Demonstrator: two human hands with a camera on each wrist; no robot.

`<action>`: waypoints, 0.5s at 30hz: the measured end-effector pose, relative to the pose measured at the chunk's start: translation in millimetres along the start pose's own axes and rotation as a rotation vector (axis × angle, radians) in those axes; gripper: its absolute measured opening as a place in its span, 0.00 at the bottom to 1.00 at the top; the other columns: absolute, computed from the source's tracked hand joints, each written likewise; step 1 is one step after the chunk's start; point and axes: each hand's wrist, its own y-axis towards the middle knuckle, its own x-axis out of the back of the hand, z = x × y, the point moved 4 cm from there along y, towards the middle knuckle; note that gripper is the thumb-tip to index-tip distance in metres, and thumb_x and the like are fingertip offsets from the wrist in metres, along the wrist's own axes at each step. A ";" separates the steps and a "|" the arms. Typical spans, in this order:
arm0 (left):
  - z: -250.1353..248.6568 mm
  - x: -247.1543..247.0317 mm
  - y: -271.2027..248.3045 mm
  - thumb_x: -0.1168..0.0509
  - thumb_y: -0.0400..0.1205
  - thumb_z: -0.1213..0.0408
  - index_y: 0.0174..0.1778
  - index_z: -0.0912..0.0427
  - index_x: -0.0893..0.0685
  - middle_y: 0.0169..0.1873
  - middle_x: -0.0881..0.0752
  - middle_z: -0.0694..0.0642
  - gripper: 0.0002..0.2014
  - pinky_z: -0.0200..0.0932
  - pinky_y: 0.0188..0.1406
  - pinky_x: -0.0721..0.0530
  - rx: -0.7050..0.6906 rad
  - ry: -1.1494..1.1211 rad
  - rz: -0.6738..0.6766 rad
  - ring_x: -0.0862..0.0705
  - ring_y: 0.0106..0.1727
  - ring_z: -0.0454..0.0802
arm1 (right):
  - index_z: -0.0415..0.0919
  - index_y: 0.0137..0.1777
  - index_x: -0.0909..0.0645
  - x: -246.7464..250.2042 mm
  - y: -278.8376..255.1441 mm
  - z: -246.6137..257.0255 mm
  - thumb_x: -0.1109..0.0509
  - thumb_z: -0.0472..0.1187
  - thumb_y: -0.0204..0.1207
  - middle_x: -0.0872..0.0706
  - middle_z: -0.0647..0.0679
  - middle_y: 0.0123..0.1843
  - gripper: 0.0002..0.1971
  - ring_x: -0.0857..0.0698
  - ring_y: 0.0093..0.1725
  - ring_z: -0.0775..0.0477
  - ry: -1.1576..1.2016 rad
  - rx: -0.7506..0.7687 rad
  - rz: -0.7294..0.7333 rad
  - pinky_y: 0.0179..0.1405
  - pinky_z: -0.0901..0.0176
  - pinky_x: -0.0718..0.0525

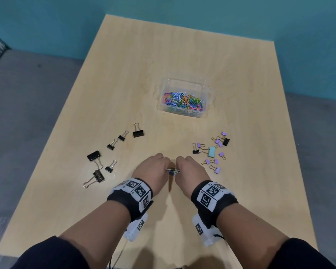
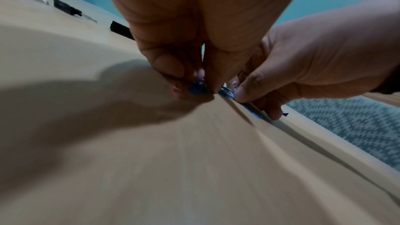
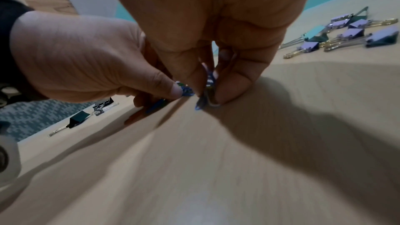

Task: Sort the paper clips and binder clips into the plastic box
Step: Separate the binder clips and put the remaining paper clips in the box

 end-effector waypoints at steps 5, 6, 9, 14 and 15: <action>4.5 0.7 2.4 0.40 0.77 0.68 0.39 0.60 0.20 0.39 0.22 0.54 0.04 0.50 0.36 0.23 0.049 -0.018 -0.012 0.22 0.37 0.56 | 0.42 0.44 0.33 6.1 3.4 -4.4 0.39 0.30 0.71 0.28 0.45 0.43 0.08 0.27 0.37 0.42 -0.031 -0.007 0.047 0.25 0.57 0.37; 6.6 0.6 2.9 0.39 0.77 0.67 0.39 0.60 0.20 0.40 0.22 0.54 0.04 0.50 0.36 0.22 0.060 -0.033 -0.007 0.21 0.37 0.57 | 0.41 0.44 0.31 6.8 4.2 -8.0 0.39 0.29 0.71 0.27 0.45 0.43 0.07 0.27 0.37 0.42 -0.025 -0.011 0.049 0.24 0.58 0.37; 11.8 2.9 3.9 0.37 0.76 0.65 0.37 0.55 0.20 0.38 0.21 0.49 0.03 0.44 0.34 0.26 0.116 -0.109 0.023 0.20 0.37 0.53 | 0.42 0.44 0.27 8.4 6.7 -21.2 0.38 0.30 0.69 0.21 0.44 0.43 0.07 0.20 0.39 0.40 0.122 -0.064 0.050 0.30 0.55 0.27; 23.8 20.3 9.7 0.29 0.72 0.69 0.31 0.59 0.18 0.20 0.19 0.48 0.06 0.36 0.19 0.25 0.340 -0.673 0.026 0.23 0.18 0.44 | 0.39 0.40 0.23 23.2 11.4 -36.5 0.38 0.26 0.67 0.18 0.39 0.31 0.08 0.17 0.24 0.41 0.714 -0.200 0.076 0.31 0.40 0.14; 24.8 28.2 13.3 0.28 0.72 0.71 0.31 0.61 0.18 0.19 0.20 0.47 0.07 0.35 0.18 0.26 0.365 -0.770 0.007 0.25 0.18 0.43 | 0.38 0.39 0.23 30.8 15.0 -38.4 0.38 0.26 0.68 0.18 0.36 0.31 0.08 0.18 0.23 0.42 0.791 -0.205 0.074 0.30 0.39 0.16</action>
